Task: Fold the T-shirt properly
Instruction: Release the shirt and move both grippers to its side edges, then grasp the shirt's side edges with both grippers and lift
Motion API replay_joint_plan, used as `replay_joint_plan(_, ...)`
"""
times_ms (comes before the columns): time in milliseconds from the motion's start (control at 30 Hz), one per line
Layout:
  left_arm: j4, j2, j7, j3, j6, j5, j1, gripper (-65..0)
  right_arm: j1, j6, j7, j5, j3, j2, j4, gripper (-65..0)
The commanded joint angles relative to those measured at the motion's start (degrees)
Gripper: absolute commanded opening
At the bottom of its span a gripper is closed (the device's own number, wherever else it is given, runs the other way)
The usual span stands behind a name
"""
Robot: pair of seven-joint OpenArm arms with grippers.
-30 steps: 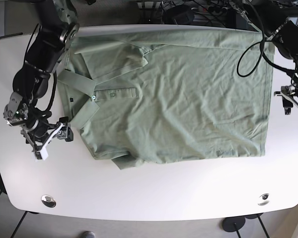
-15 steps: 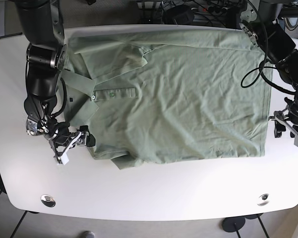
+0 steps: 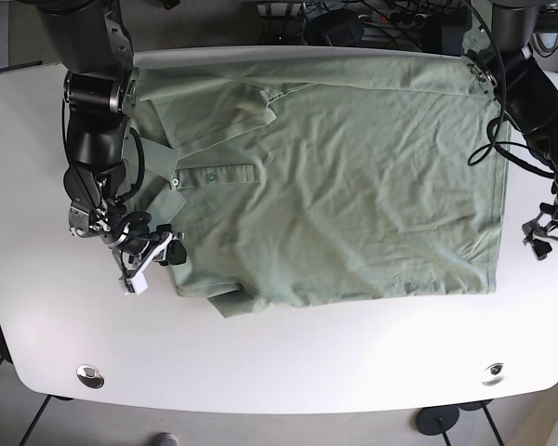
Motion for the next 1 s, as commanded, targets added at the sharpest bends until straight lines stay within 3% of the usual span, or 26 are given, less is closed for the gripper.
replay_joint_plan(33,-4.44,-2.91,-1.50,-0.02,-0.22,-0.85,-2.71,-14.3,1.32,0.35,-0.33,-0.24,-0.01,0.52,0.71,-63.6)
replay_joint_plan(200,-12.88,-3.35,-1.50,3.32,-10.50,-0.85,-5.61,-14.4,1.32,0.35,-0.16,0.11,0.16,0.52,0.89,-63.3)
replay_joint_plan(400,-20.18,-0.98,-1.50,3.32,-11.30,-0.94,-6.93,-14.4,1.32,0.35,-0.16,0.20,0.25,0.43,1.94,-63.3)
replay_joint_plan(600,-20.26,2.89,-1.15,3.40,-11.38,-0.59,-5.61,-15.8,1.32,0.35,-0.16,-0.15,0.25,0.43,2.03,-63.3)
replay_joint_plan(800,-20.26,4.29,-1.32,6.22,-11.03,-0.50,-5.35,-45.7,1.23,0.35,-0.16,-0.15,0.16,0.43,2.03,-63.3)
replay_joint_plan(933,-19.82,4.29,-1.41,7.18,-11.03,-0.41,-5.35,-61.5,1.23,0.35,-0.16,-0.15,0.08,0.43,2.03,-63.3)
replay_joint_plan(1000,-19.65,4.21,-1.41,7.18,-11.30,-0.50,-5.35,-64.6,1.23,0.44,-0.16,-0.15,0.08,0.43,2.03,-63.3)
